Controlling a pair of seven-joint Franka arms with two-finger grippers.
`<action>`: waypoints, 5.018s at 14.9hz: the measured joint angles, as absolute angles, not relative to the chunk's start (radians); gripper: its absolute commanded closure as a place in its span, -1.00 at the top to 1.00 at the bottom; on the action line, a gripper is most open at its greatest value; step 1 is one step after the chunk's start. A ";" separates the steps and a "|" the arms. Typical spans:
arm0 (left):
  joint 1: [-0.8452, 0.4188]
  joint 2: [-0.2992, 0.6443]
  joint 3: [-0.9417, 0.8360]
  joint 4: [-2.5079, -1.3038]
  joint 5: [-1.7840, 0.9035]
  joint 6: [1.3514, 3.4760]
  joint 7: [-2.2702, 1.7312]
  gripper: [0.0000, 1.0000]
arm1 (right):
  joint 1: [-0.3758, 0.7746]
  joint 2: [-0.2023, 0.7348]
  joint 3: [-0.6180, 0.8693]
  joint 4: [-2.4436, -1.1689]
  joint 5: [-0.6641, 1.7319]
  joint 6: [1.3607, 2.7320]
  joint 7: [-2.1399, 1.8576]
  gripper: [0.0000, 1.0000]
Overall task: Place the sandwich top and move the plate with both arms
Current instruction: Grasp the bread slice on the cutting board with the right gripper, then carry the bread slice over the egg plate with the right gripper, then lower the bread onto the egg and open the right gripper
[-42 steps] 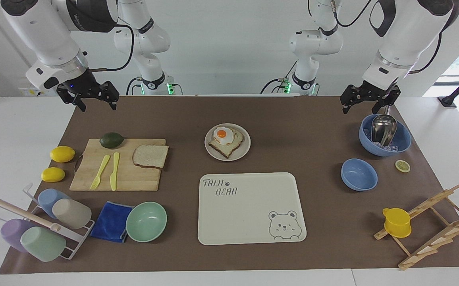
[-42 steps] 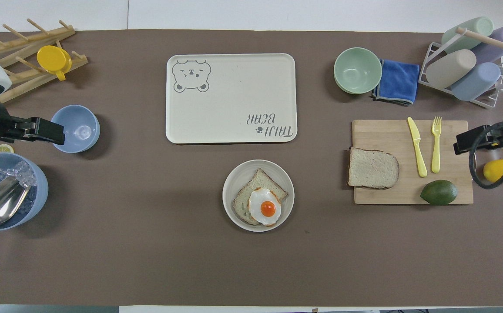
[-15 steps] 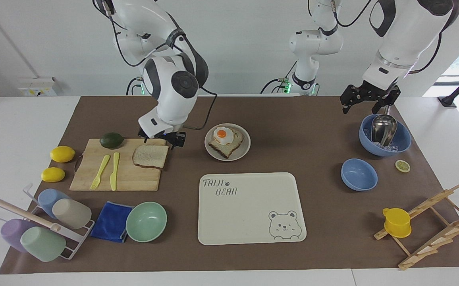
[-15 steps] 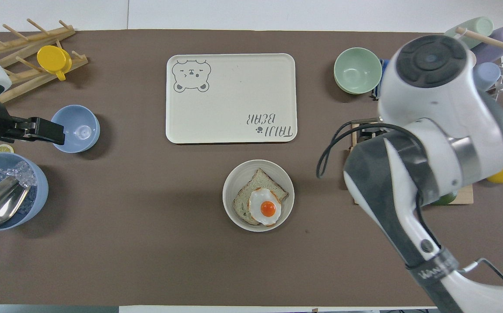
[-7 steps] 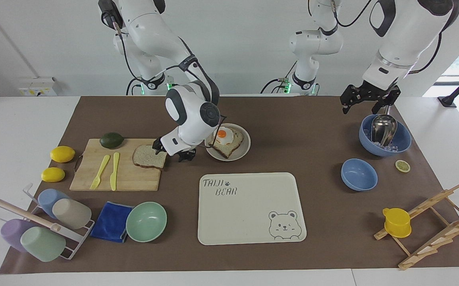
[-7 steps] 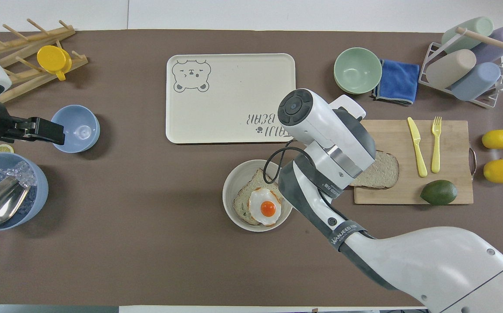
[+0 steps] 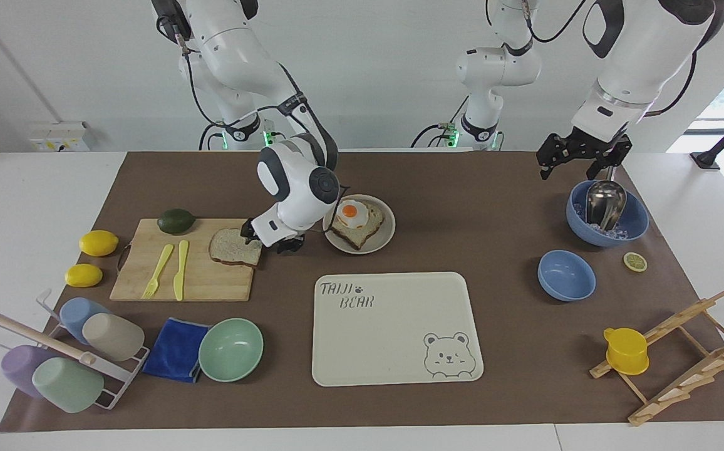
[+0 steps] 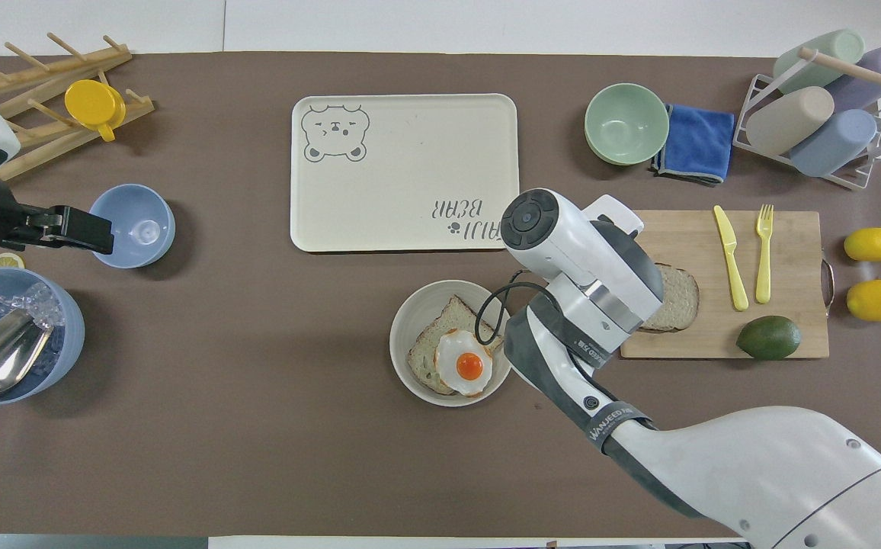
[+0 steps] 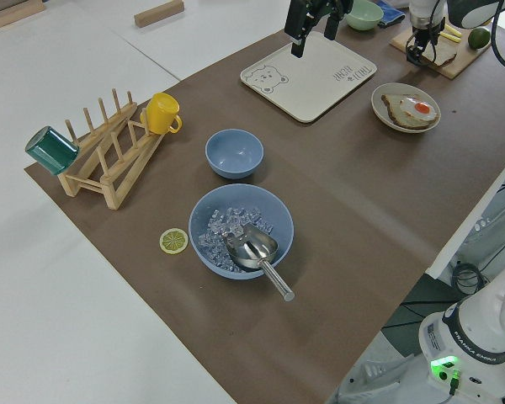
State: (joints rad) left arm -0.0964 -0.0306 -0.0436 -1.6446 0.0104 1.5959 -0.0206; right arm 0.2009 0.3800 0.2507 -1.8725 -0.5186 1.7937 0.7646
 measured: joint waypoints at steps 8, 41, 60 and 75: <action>-0.096 -0.031 -0.044 -1.645 0.010 1.596 -0.021 1.00 | 0.184 0.354 0.250 -1.948 -0.519 1.838 0.765 0.45; -0.046 -0.032 -0.035 -1.645 0.011 1.596 -0.021 1.00 | 0.194 0.377 0.740 -1.643 -0.516 1.603 1.011 -1.00; -0.007 -0.032 -0.034 -1.647 0.011 1.597 -0.021 1.00 | 0.174 0.418 0.743 -1.705 -0.429 1.815 1.013 0.41; -0.038 -0.073 -0.056 -1.810 0.005 1.725 -0.031 1.00 | -0.224 0.354 0.846 -1.457 -0.278 1.492 0.790 1.00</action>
State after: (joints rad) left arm -0.0381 -0.0732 -0.0564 -1.8099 0.0053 1.7247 -0.0309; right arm -0.2237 0.3538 0.8456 -1.4567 -0.2779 1.4924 0.7896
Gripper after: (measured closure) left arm 0.000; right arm 0.000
